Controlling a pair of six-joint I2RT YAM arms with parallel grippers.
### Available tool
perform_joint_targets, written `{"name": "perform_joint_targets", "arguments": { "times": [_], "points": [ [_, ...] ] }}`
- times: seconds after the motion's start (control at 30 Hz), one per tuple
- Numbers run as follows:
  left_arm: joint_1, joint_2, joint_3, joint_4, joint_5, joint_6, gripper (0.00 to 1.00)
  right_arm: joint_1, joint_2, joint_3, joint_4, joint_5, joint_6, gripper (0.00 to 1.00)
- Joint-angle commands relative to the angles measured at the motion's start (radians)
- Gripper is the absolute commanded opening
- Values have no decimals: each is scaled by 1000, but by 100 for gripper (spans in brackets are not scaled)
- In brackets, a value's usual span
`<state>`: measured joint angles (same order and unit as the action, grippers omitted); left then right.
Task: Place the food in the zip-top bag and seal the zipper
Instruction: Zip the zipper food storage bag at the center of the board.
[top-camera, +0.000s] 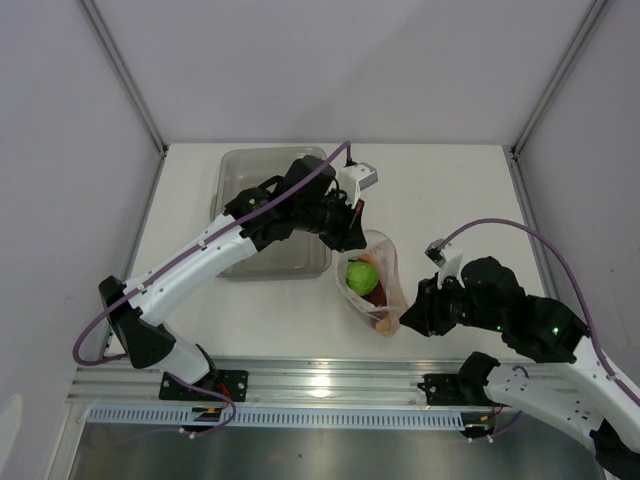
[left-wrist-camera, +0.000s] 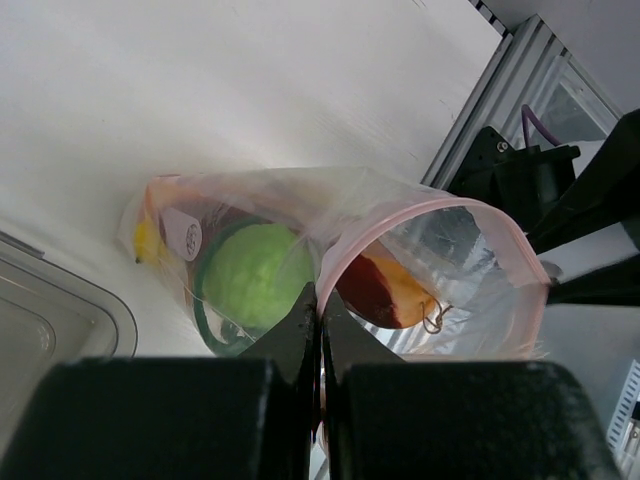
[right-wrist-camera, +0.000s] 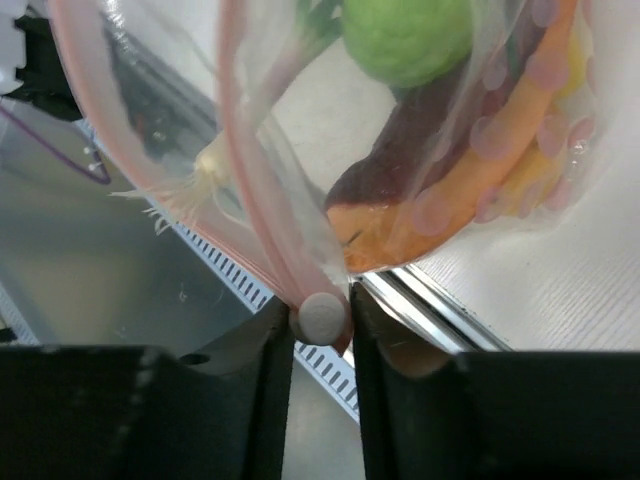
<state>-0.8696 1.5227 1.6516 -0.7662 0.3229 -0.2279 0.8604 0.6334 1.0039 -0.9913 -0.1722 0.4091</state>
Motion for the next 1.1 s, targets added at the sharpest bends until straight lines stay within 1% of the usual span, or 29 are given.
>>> {"name": "perform_joint_targets", "arguments": {
  "times": [0.0,0.07,0.1,0.2,0.27,0.3,0.33,0.4,0.5,0.53,0.63,0.67,0.7,0.73,0.77,0.8,0.9,0.97,1.0,1.07],
  "points": [
    [7,-2,33,13,34,-5,1,8,25,-33,112,108,13,28],
    [7,-6,27,13,42,-4,1,8,28,-30,153,167,36,12],
    [7,-12,22,11,45,-1,0,6,29,-25,161,172,43,0],
    [7,-30,13,5,79,15,1,8,15,28,168,246,51,0],
    [7,-68,5,5,116,22,0,6,-1,111,142,313,51,0],
    [7,-88,-2,7,139,21,1,8,-12,146,132,322,47,0],
    [7,-132,-16,13,159,7,1,5,-12,223,123,326,40,0],
    [4,-177,-24,11,217,-11,0,6,6,295,89,312,31,0],
    [-19,-277,-45,-2,222,-72,1,6,26,377,45,284,40,0],
    [-23,-338,-76,5,213,-91,1,6,25,378,36,283,46,0],
    [-23,-432,-194,48,147,-174,0,6,-10,319,29,309,62,0],
    [-20,-473,-292,70,121,-183,0,6,-15,264,26,344,66,0],
    [-6,-479,-318,68,82,-186,1,6,-17,239,23,358,76,0],
    [7,-472,-338,56,79,-179,1,5,-8,217,23,376,77,0],
    [15,-438,-358,7,76,-168,1,5,0,199,25,385,79,0],
    [20,-420,-358,-13,56,-139,1,5,12,174,26,398,89,0],
    [24,-386,-357,-65,45,-104,0,-1,57,179,23,415,83,0],
    [24,-406,-331,-74,65,-93,1,-1,63,202,32,410,68,0],
    [24,-447,-305,-58,79,-90,1,-3,58,231,40,399,59,0],
    [24,-492,-274,-62,87,-87,0,-1,49,260,60,352,45,0]
  ]
}}
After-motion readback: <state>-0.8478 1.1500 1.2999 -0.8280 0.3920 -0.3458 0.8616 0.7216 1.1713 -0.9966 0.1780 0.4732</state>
